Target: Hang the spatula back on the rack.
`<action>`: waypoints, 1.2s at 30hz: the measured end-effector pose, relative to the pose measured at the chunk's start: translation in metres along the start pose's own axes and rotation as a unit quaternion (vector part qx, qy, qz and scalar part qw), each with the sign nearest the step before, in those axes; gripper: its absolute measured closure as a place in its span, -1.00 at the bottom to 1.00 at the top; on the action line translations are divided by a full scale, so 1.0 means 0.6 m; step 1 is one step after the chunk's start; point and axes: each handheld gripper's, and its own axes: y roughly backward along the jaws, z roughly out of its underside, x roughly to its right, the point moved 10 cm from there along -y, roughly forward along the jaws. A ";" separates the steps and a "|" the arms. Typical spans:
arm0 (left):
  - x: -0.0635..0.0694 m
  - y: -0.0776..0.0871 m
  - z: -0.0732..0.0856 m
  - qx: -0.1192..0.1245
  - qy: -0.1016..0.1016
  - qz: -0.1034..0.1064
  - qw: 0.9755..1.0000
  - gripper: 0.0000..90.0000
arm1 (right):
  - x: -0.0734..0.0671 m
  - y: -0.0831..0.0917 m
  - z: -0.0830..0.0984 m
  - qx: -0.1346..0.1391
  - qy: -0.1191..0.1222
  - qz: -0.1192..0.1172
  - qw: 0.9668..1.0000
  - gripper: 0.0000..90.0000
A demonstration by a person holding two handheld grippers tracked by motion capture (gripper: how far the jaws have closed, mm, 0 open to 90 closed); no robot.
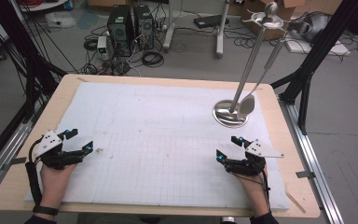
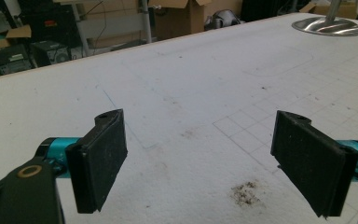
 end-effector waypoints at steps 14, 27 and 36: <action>0.001 -0.001 0.001 -0.003 -0.002 0.001 1.000 -0.59 | -0.002 -0.021 0.033 -0.042 -0.003 -0.004 0.999 -0.59; 0.003 -0.002 0.001 -0.005 -0.006 0.001 1.000 -0.59 | 0.001 -0.021 0.034 -0.043 -0.013 -0.013 0.999 -0.58; 0.004 -0.002 0.002 -0.007 -0.009 0.002 1.000 -0.59 | 0.001 -0.022 0.034 -0.043 -0.015 -0.015 0.999 -0.58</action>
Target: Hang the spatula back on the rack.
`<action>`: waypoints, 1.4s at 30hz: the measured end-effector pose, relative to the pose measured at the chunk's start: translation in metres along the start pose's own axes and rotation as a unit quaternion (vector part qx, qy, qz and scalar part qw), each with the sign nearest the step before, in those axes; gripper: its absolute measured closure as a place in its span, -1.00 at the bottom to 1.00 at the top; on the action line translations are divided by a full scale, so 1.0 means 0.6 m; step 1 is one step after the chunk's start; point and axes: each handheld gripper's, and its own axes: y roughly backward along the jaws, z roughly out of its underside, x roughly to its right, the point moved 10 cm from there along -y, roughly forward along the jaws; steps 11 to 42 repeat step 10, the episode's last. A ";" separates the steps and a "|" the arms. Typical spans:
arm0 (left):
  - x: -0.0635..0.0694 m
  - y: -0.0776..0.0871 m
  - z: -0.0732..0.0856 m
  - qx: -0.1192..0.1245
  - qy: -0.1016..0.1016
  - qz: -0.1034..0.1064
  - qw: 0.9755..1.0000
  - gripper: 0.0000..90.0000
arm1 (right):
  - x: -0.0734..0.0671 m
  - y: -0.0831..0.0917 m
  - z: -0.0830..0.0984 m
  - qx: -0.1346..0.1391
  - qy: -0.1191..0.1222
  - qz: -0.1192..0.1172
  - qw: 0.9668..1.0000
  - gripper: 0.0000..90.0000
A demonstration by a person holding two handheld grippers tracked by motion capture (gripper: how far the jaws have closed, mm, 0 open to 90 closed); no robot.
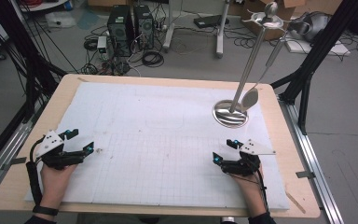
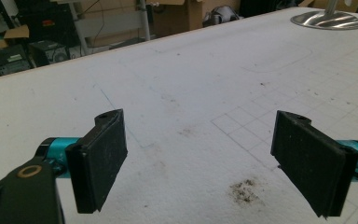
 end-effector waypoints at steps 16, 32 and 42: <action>0.001 -0.001 0.001 -0.004 0.000 -0.001 1.000 -0.59 | 0.000 0.000 0.000 0.000 -0.004 -0.002 1.000 -0.59; 0.001 -0.001 0.001 -0.004 0.000 -0.001 1.000 -0.59 | 0.000 0.000 0.000 0.000 -0.004 -0.002 1.000 -0.59; 0.001 -0.001 0.001 -0.004 0.000 -0.001 1.000 -0.59 | 0.000 0.000 0.000 0.000 -0.004 -0.002 1.000 -0.59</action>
